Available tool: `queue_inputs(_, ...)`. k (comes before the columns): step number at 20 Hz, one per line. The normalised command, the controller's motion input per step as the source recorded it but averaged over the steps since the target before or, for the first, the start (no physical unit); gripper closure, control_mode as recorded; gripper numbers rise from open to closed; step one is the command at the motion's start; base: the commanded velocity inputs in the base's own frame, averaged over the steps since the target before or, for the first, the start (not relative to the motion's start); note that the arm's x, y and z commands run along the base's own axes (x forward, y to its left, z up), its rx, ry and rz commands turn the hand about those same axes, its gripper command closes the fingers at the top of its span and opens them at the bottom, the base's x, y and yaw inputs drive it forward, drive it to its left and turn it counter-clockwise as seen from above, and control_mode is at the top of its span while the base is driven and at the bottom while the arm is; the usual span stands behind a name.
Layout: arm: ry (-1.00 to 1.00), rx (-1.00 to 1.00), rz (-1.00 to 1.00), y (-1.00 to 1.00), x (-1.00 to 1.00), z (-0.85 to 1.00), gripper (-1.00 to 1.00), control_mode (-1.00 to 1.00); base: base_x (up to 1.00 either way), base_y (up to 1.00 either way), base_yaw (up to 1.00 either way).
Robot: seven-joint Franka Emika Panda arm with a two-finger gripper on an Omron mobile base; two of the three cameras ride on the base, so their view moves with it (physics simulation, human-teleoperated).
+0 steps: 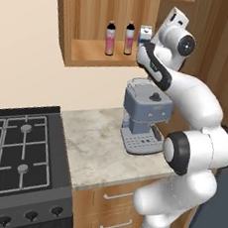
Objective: Pick the bottled drink, milk, bottled drink from the counter and place them in the open cabinet.
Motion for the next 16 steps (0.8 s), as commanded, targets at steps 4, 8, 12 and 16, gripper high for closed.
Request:
queue_inputs(4,0.0,-0.25,0.03,0.38,-1.0,-0.82,-1.0,-1.0,0.0,0.0,0.0)
queue_inputs(8,0.12,-0.37,0.09,0.66,-1.0,-1.0,-1.0,-1.0,0.0,0.0,0.0)
queue_inputs(12,0.07,-0.3,0.07,0.44,-1.0,-1.0,-1.0,-1.0,0.0,0.0,0.0)
queue_inputs(16,-0.25,-0.09,0.0,0.0,-1.0,-0.97,-1.0,-1.0,0.0,0.0,0.0)
